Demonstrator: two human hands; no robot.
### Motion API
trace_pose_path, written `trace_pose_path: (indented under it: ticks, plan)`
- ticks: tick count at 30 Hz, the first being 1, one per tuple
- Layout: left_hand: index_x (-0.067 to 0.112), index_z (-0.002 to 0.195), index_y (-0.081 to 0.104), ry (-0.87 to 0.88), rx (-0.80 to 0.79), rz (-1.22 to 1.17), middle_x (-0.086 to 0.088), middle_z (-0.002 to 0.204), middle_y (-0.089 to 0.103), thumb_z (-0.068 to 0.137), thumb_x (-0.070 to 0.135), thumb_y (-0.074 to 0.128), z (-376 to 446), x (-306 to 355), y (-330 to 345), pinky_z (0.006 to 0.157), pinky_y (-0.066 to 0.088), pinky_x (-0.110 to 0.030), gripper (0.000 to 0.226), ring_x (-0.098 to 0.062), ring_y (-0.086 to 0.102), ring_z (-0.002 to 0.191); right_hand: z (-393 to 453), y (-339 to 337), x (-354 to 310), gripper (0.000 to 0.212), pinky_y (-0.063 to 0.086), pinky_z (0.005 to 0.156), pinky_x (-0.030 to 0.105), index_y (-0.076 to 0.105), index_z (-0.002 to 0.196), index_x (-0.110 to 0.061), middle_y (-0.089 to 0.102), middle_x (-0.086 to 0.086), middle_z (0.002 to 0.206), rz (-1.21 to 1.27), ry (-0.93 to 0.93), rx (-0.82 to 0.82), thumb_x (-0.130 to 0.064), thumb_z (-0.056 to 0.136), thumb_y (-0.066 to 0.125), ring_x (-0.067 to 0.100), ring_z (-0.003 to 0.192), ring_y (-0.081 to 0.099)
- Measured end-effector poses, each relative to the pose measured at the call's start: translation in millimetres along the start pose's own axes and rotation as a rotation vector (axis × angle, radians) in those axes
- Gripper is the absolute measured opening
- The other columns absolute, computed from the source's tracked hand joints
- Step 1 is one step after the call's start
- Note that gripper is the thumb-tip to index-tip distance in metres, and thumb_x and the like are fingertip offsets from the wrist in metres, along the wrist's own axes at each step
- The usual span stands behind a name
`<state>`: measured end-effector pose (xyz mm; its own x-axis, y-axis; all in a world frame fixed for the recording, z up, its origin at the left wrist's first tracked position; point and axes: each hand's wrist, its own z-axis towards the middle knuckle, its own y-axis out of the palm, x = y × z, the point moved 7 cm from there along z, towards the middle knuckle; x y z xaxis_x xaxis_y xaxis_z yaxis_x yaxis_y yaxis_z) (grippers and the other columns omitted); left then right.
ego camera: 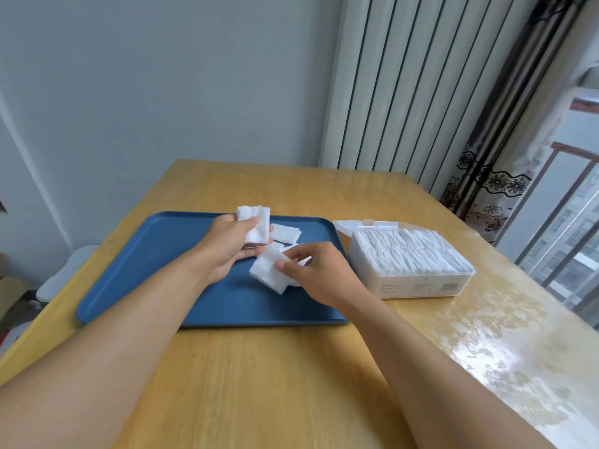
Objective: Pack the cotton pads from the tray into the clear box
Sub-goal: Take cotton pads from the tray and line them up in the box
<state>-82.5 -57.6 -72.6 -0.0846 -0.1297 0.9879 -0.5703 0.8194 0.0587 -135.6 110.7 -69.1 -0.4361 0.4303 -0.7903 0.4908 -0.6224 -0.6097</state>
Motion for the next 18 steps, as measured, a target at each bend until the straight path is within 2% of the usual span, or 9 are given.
trace_pose_path:
  ticks: [2,4,8,11,13,16,18]
  plan:
    - [0.004,0.13,0.061,0.006,-0.002,0.003,-0.011,0.114,0.076,0.107,0.018,0.051,0.8,1.0,-1.4,0.079,0.06,-0.031,0.028,-0.027,0.073,0.104,0.3,-2.4,-0.6,0.016,0.042,0.061,0.014,0.079,0.098,-0.025,0.07,-0.013,0.086,0.081,-0.007,0.02,-0.038,0.094,0.069,0.002,0.071,0.059]
    - [0.005,0.128,0.062,0.019,-0.003,-0.003,-0.01,0.114,0.076,0.107,0.017,0.051,0.4,2.5,-1.5,0.082,0.059,-0.033,0.027,-0.026,0.073,0.106,0.3,-3.1,-2.5,0.013,0.042,0.063,0.018,0.078,0.098,-0.022,0.07,-0.014,0.078,0.241,0.006,0.022,-0.032,0.095,0.069,0.0,0.065,0.058]
    - [0.01,0.121,0.067,0.046,-0.065,-0.042,-0.011,0.115,0.075,0.106,0.01,0.049,-6.3,7.1,12.6,0.094,0.057,-0.043,0.023,-0.027,0.072,0.103,0.9,-5.7,-6.3,0.017,0.047,0.064,0.023,0.07,0.105,-0.006,0.073,0.0,0.079,0.693,0.048,0.054,-0.018,0.093,0.073,0.01,0.065,0.064]
    - [0.011,0.12,0.066,0.057,-0.159,-0.053,-0.013,0.106,0.077,0.1,-0.004,0.038,-19.9,10.2,33.0,0.088,0.058,-0.04,0.038,-0.028,0.071,0.093,0.3,-5.7,-2.7,0.022,0.051,0.067,0.024,0.066,0.107,-0.004,0.074,0.003,0.079,0.832,0.093,0.113,-0.018,0.091,0.075,0.015,0.071,0.069]
    - [0.006,0.125,0.064,0.055,-0.203,-0.087,-0.017,0.109,0.076,0.099,-0.007,0.034,-24.5,8.0,41.4,0.093,0.058,-0.044,0.042,-0.032,0.071,0.096,0.7,-3.3,2.6,0.02,0.051,0.066,0.024,0.066,0.102,-0.009,0.076,0.005,0.084,0.872,0.134,0.145,-0.021,0.09,0.077,0.018,0.076,0.07]
    - [-0.001,0.129,0.061,0.049,-0.259,-0.17,-0.024,0.12,0.071,0.105,0.006,0.034,-24.5,6.1,51.0,0.1,0.055,-0.048,0.037,-0.041,0.069,0.108,1.1,-6.8,8.3,0.017,0.049,0.064,0.026,0.067,0.097,-0.015,0.076,0.003,0.089,0.865,0.16,0.201,-0.025,0.089,0.078,0.017,0.077,0.067]
    - [-0.003,0.129,0.061,0.027,-0.316,-0.241,-0.026,0.124,0.069,0.109,0.032,0.038,-26.0,6.6,57.5,0.1,0.054,-0.048,0.046,-0.04,0.068,0.113,1.3,-9.5,9.2,0.017,0.047,0.063,0.026,0.067,0.097,-0.015,0.075,0.001,0.087,0.856,0.164,0.222,-0.026,0.089,0.078,0.016,0.076,0.065]
